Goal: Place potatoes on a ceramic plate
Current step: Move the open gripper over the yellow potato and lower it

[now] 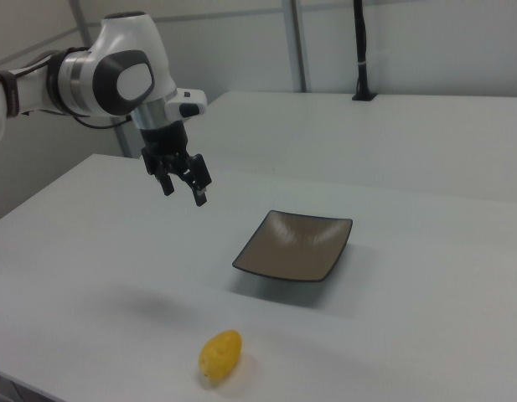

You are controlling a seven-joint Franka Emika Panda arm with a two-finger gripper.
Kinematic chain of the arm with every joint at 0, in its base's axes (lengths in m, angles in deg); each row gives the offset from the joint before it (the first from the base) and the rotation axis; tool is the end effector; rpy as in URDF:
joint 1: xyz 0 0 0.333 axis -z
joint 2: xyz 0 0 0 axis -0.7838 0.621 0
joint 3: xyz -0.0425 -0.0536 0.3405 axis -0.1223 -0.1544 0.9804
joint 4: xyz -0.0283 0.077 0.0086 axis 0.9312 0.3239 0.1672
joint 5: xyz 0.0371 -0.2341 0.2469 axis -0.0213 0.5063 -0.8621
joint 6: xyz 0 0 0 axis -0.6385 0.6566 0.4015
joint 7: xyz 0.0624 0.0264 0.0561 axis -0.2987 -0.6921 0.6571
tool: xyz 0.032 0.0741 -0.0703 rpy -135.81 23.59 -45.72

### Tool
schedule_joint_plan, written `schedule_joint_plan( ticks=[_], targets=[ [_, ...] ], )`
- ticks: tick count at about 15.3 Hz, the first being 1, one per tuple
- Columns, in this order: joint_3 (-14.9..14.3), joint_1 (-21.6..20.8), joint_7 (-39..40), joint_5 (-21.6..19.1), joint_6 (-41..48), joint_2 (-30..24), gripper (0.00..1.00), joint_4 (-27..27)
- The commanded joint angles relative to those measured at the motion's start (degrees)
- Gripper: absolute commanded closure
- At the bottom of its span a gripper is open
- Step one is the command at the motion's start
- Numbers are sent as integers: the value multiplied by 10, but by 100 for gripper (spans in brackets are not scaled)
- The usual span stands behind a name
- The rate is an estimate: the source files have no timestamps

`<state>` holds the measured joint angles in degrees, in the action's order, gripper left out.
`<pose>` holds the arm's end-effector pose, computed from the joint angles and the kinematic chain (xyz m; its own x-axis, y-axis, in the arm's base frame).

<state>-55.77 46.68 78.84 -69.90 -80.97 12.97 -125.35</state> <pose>0.5212 0.0635 0.5727 0.9979 -0.0584 0.0293 -0.0591 -0.9980 0.0235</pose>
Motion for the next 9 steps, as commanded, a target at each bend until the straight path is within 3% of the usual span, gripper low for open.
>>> schedule_joint_plan(
  ticks=[1, 9],
  targets=[
    [-20, -18, 18, 2, -5, -10, 0, -13],
    [-20, -17, 23, 2, -11, -17, 0, -25]
  ],
)
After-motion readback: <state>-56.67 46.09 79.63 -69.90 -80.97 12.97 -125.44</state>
